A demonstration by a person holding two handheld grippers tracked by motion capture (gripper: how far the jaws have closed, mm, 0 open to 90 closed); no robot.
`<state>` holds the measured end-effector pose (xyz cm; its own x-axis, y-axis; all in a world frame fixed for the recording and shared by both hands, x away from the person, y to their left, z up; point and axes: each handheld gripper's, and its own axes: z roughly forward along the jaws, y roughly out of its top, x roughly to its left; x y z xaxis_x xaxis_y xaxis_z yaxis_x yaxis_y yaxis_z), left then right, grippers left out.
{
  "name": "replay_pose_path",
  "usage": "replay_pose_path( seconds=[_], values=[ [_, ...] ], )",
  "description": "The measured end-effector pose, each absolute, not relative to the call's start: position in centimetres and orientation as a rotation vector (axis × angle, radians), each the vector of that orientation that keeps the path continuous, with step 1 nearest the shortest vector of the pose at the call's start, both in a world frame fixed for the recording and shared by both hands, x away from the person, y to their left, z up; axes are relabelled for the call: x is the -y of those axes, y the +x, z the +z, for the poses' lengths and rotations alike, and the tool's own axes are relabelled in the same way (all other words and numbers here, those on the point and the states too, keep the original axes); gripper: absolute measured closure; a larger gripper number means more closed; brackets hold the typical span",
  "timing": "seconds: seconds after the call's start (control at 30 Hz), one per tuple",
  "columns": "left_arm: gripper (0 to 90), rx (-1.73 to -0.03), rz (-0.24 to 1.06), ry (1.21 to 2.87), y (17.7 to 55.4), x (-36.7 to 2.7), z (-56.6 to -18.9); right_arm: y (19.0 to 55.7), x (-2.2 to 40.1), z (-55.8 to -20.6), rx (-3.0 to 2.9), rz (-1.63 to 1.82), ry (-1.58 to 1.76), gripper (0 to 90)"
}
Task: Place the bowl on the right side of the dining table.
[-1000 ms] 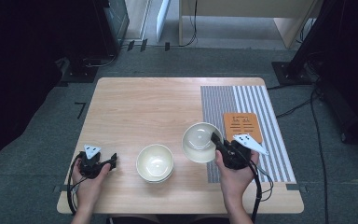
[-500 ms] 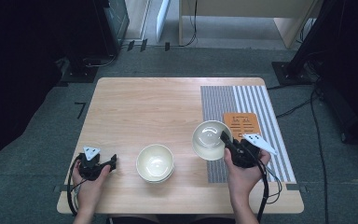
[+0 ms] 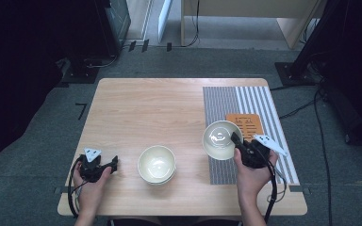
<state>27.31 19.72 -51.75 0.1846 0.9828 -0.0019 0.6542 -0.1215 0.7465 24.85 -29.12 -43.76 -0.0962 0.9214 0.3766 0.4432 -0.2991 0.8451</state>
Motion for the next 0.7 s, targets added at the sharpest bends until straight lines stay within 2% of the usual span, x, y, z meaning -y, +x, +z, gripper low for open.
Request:
replay_pose_path(
  seconds=[0.7],
  values=[
    [25.0, -1.534, 0.686, 1.852, 27.36, -19.72, -51.74, 25.24, 29.91, -44.82, -1.472, 1.34, 1.766, 83.9]
  ],
)
